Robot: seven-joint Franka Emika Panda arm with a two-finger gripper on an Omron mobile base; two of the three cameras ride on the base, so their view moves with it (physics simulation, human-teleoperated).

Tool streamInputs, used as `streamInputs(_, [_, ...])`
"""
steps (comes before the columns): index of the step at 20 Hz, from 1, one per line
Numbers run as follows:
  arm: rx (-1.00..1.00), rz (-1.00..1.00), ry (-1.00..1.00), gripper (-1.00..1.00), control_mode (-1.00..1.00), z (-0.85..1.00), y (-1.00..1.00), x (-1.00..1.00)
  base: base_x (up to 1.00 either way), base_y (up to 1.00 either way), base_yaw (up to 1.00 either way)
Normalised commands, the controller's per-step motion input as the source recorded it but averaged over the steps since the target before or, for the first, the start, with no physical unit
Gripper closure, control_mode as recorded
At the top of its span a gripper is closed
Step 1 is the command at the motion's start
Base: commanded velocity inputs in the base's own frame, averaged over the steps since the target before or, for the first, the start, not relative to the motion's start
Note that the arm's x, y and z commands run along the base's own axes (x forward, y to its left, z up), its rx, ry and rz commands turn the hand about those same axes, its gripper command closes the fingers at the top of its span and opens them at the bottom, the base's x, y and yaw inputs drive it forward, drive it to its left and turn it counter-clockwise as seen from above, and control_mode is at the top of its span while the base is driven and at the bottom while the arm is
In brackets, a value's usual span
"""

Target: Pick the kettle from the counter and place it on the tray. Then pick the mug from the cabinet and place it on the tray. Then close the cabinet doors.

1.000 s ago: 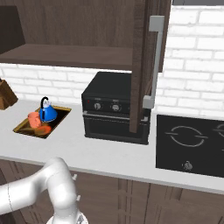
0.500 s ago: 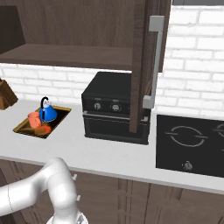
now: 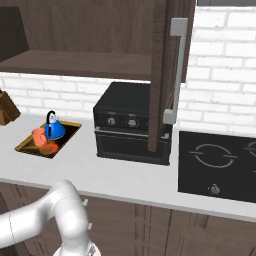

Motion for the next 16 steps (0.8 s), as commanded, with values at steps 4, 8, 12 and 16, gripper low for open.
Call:
streamInputs(4, [0.14, 0.0, -0.03, 1.0, -1.0, 0.27, -0.65, -0.15, 0.0, 0.0, 0.0])
streamInputs(8, [0.12, 0.0, 0.0, 1.0, -1.0, 0.28, -0.64, -0.12, 0.0, 0.0, 0.0])
streamInputs(12, [0.09, 0.01, 0.0, 1.0, -1.0, 0.13, -0.85, -0.04, 0.0, 0.0, 0.0])
streamInputs(16, [0.09, 0.04, 0.01, 1.0, -1.0, 0.24, -0.97, 0.0, 0.0, 0.0, 0.0])
